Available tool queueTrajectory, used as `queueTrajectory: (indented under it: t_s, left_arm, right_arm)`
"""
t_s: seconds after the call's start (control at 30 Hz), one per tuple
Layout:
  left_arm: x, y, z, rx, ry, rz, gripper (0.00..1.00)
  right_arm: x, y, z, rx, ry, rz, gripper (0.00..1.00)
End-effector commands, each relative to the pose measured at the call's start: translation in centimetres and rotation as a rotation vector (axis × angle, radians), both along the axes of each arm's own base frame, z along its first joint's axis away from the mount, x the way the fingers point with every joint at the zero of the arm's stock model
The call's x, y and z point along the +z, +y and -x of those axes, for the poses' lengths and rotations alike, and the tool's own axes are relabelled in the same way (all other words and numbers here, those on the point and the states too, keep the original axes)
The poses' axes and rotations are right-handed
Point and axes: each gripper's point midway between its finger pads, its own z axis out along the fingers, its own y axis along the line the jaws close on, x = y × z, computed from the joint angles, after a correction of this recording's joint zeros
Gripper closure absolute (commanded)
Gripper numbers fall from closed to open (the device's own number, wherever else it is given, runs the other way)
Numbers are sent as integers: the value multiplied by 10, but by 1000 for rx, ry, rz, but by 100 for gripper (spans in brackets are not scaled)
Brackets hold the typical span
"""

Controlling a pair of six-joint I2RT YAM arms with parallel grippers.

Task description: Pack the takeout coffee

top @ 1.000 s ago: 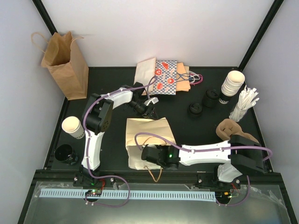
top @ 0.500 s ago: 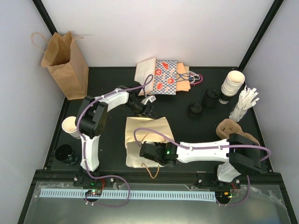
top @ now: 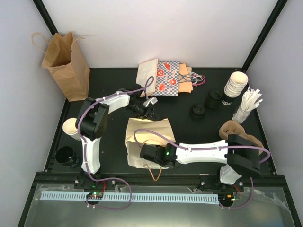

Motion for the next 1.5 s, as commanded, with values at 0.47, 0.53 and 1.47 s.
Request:
queueTrajectory:
  t_s: [0.47, 0.53, 1.47]
  left_arm:
    - [14, -6, 22, -31, 48, 52, 52]
    - [14, -8, 23, -42, 48, 54, 52]
    - [10, -16, 32, -81, 53, 47, 53]
  right_arm:
    - [-37, -12, -9, -2, 121, 95, 38]
    - [-40, -15, -10, -15, 157, 78, 39]
    - [-75, -27, -3, -27, 395, 114, 39]
